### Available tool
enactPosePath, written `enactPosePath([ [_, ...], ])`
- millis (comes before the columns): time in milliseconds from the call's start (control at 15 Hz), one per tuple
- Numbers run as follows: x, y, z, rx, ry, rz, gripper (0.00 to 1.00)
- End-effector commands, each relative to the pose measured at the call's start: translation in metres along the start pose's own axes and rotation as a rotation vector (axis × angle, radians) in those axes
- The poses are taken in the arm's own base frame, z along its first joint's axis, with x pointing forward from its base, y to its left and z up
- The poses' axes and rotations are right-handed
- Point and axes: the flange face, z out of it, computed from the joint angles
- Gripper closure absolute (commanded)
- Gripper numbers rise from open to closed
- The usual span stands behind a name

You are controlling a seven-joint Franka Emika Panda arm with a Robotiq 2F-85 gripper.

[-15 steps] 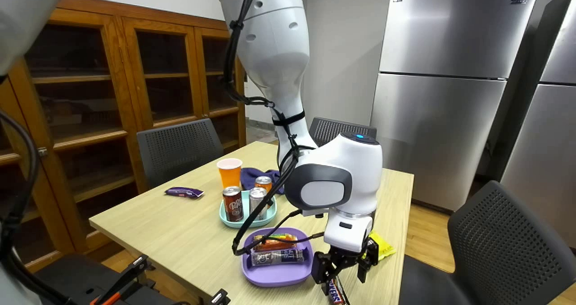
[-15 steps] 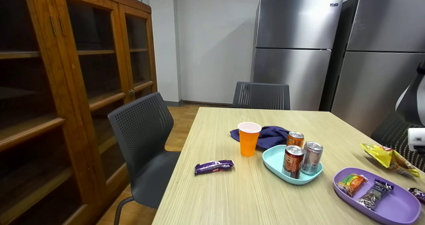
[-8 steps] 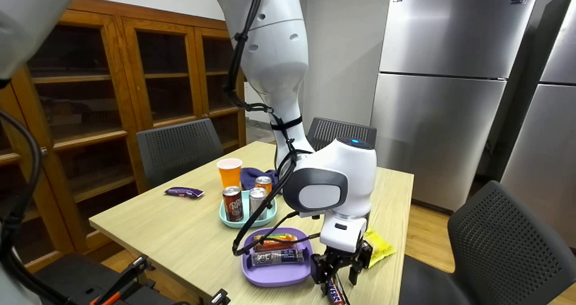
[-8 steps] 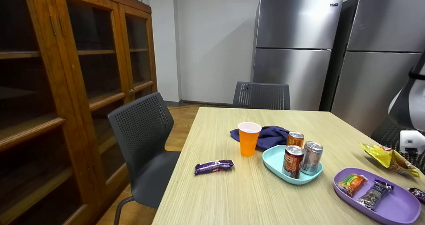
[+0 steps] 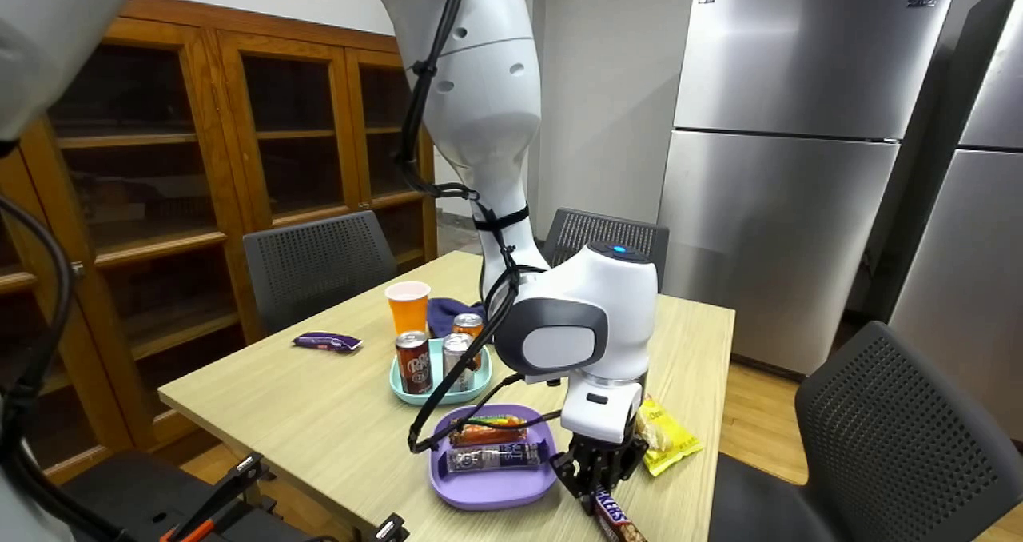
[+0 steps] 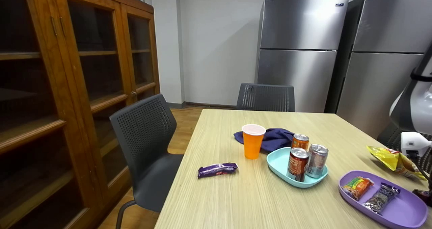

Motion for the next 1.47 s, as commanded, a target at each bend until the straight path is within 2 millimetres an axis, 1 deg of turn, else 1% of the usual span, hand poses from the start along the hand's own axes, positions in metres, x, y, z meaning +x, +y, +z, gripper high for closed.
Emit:
enactPosePath([
  [0,0.01,0.003,-0.022,0.011,0.003,0.004,0.98],
  [67,0.016,0.002,-0.028,0.014,0.012,0.004,0.96],
  [267,0.025,0.009,-0.043,0.028,0.047,-0.036,0.96],
  [400,0.025,0.016,-0.055,0.028,0.054,-0.105,0.96],
  [533,0.018,0.024,-0.066,0.034,0.065,-0.181,0.96],
  [800,-0.01,0.041,-0.084,0.053,0.06,-0.394,0.96],
  [1000,-0.033,0.059,-0.093,0.06,0.051,-0.55,0.96],
  [1133,-0.048,0.073,-0.094,0.061,0.043,-0.653,0.96],
  [1400,-0.089,0.103,-0.087,0.039,-0.017,-0.829,0.96],
])
